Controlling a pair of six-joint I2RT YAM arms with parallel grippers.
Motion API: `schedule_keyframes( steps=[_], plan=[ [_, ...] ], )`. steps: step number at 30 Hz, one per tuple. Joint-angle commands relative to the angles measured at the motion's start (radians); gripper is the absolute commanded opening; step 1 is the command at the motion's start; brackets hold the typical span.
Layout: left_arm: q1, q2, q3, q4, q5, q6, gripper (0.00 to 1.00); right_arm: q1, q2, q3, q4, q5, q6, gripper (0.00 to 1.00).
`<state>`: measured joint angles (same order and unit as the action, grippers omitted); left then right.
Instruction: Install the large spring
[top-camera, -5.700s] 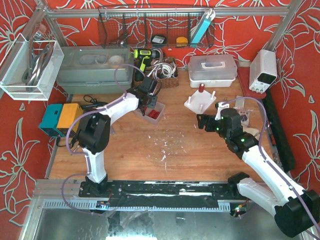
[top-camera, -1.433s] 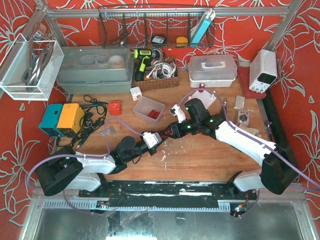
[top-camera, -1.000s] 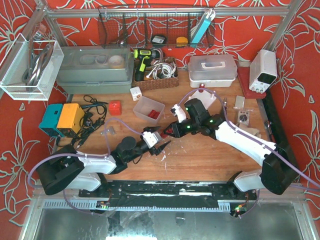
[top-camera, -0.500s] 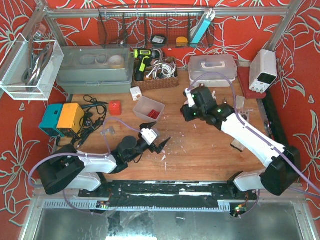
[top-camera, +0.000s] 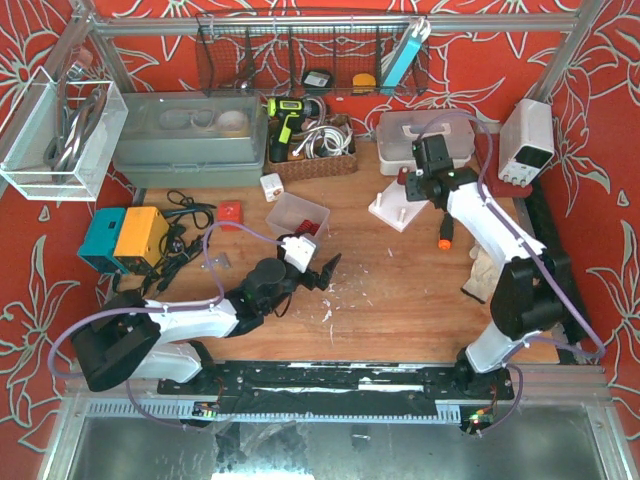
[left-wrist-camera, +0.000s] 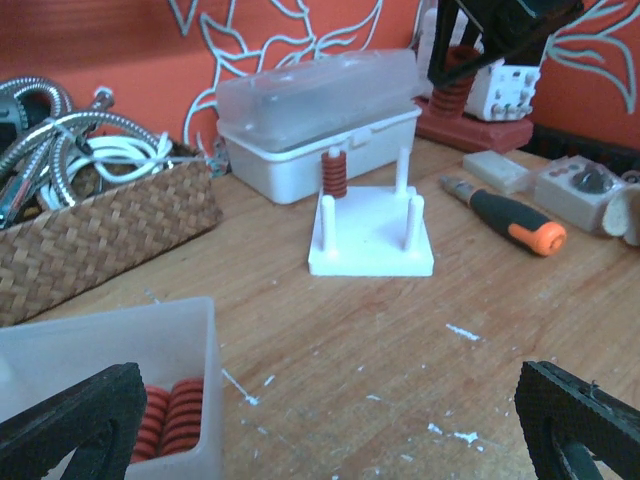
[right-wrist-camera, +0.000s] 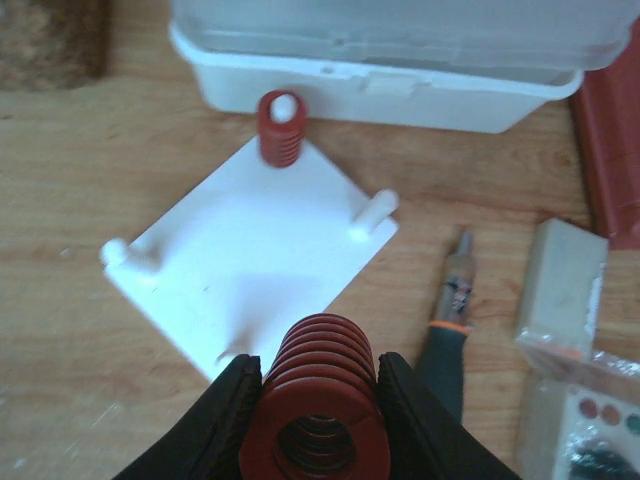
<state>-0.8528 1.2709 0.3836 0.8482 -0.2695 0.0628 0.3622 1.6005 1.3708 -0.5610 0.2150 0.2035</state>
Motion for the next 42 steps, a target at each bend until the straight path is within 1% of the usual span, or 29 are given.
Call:
schedule_keyframes(
  steps=[1, 8, 14, 19, 28, 40, 42],
  plan=[
    [-0.005, 0.000, -0.005, -0.032, -0.044, -0.037, 1.00, -0.059, 0.067, 0.107, -0.021, 0.056, -0.019, 0.00],
    [-0.005, -0.023, -0.015, -0.023, -0.028, -0.028, 1.00, -0.138, 0.211, 0.243, -0.066, -0.008, -0.013, 0.00],
    [-0.005, -0.020, -0.014, -0.024, -0.019, -0.024, 1.00, -0.176, 0.295, 0.296, -0.056, -0.086, 0.012, 0.00],
    [-0.005, -0.022, -0.014, -0.026, -0.013, -0.023, 1.00, -0.191, 0.352, 0.336, -0.061, -0.119, 0.018, 0.00],
    [-0.005, -0.027, -0.015, -0.026, -0.008, -0.021, 1.00, -0.202, 0.411, 0.390, -0.065, -0.134, 0.016, 0.00],
    [-0.005, -0.030, -0.017, -0.025, -0.008, -0.020, 1.00, -0.207, 0.467, 0.406, -0.082, -0.139, 0.021, 0.00],
    [-0.005, -0.027, -0.017, -0.025, -0.009, -0.020, 1.00, -0.207, 0.475, 0.405, -0.074, -0.138, 0.020, 0.04]
  ],
)
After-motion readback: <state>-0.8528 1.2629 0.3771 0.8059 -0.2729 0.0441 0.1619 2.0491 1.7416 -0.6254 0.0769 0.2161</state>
